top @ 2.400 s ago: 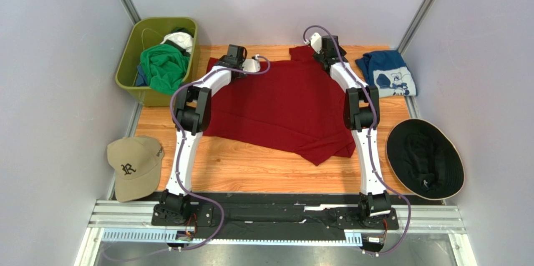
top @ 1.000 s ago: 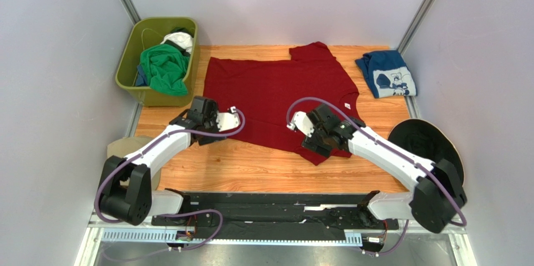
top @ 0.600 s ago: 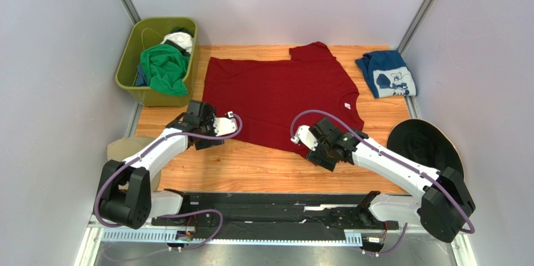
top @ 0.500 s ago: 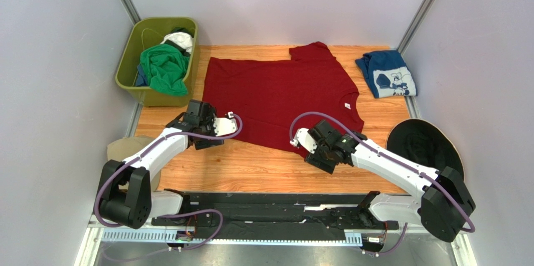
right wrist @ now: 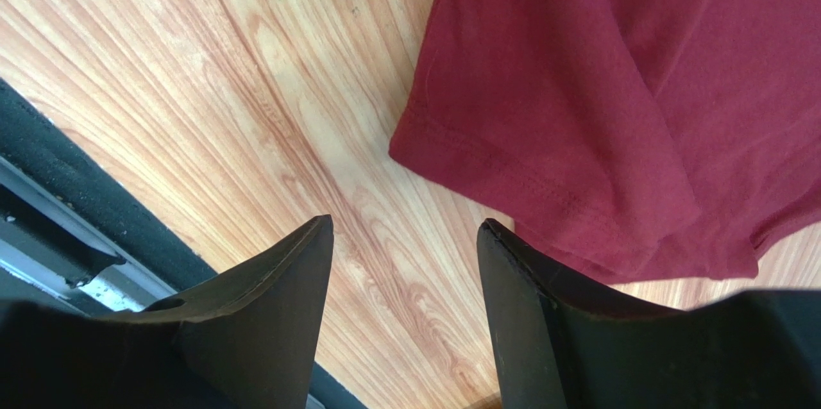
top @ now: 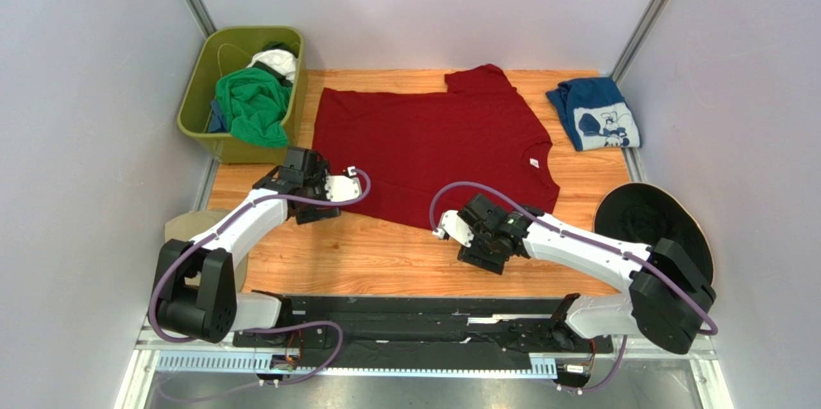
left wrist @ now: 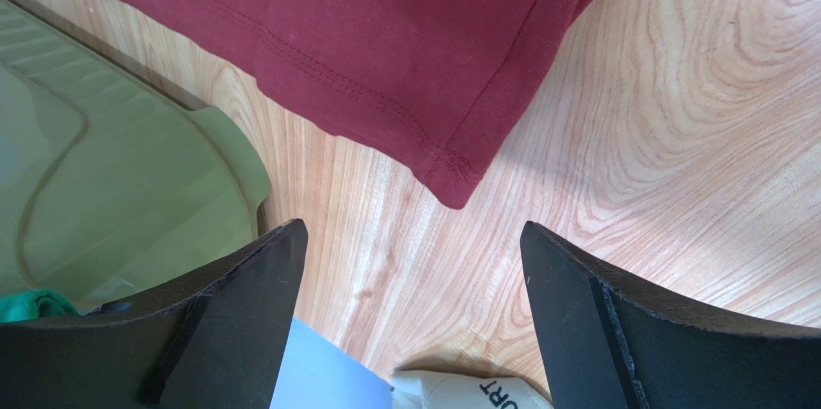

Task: Fold and stack the t-shirts
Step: Fold the tshirt

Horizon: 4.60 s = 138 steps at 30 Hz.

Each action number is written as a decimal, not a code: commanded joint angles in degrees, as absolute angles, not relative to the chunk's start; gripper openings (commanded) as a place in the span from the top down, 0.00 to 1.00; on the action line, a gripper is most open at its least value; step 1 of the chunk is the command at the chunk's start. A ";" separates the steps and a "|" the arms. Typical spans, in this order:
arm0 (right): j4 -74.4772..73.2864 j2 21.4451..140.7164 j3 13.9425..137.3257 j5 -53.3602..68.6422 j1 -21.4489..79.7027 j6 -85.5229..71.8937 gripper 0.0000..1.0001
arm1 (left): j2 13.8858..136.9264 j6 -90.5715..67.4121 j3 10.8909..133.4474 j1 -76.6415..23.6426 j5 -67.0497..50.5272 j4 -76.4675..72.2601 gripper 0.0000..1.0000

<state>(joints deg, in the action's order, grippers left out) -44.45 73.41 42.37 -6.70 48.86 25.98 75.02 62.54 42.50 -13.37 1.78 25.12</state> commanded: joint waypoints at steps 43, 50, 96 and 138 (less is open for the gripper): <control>-46.83 79.72 53.16 -5.80 47.28 31.73 1.00 | 73.30 65.30 40.87 -11.25 -1.93 25.22 0.14; -53.26 75.06 57.91 -5.97 47.29 32.17 1.00 | 74.62 65.39 43.24 -11.25 -1.49 26.19 0.14; -50.89 75.50 54.84 -9.49 47.29 32.08 1.00 | 92.64 68.12 52.12 -8.79 -1.84 29.09 0.69; -51.59 86.57 76.28 -22.41 37.80 46.40 1.00 | 89.73 65.92 64.51 -8.79 -0.18 42.45 1.00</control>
